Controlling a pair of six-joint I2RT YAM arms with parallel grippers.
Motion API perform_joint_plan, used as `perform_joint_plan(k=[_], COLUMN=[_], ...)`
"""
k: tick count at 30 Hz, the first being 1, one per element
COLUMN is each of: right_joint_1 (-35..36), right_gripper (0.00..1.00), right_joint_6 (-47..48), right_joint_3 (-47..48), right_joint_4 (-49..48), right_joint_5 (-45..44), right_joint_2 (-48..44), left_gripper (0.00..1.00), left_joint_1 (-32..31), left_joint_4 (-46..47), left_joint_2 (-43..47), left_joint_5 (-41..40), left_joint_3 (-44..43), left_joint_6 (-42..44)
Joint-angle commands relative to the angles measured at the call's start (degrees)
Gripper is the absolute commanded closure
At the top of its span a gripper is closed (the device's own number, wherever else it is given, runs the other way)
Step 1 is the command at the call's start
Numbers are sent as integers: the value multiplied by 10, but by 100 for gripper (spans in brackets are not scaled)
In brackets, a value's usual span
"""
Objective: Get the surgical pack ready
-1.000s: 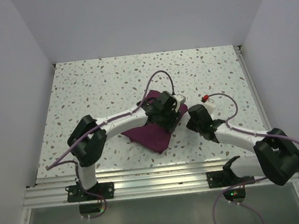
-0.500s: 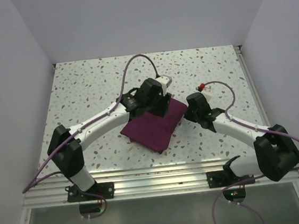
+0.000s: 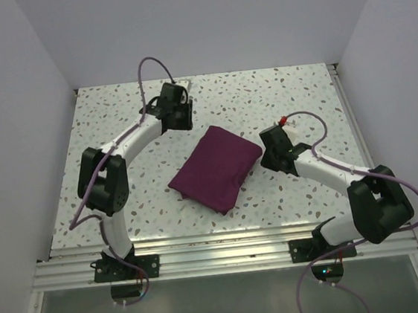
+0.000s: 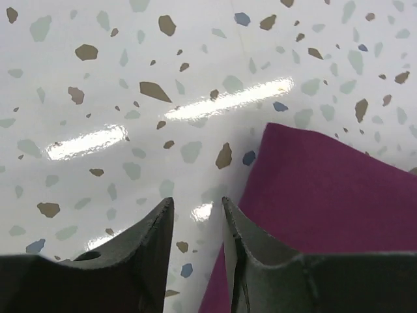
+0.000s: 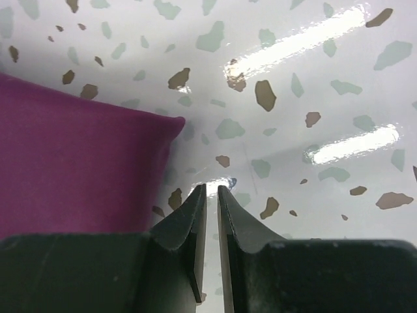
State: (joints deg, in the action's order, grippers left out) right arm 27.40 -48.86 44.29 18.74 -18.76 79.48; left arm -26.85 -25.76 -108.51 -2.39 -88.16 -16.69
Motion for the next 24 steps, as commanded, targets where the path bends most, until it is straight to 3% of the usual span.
perform_joint_plan(k=[1, 13, 24], right_joint_1=[-9, -13, -14], right_gripper=[85, 88, 91], right_joint_6=[-6, 7, 25], right_joint_3=[25, 77, 173], right_joint_4=[17, 13, -22], right_joint_5=[-12, -25, 14], right_joint_2=[10, 76, 184], left_gripper=[64, 73, 78], left_joint_1=[26, 24, -56], left_joint_4=[36, 58, 67], left_joint_2=[-36, -184, -237], left_joint_5=[43, 103, 131], left_joint_3=[-45, -134, -180], left_joint_6=[12, 39, 18])
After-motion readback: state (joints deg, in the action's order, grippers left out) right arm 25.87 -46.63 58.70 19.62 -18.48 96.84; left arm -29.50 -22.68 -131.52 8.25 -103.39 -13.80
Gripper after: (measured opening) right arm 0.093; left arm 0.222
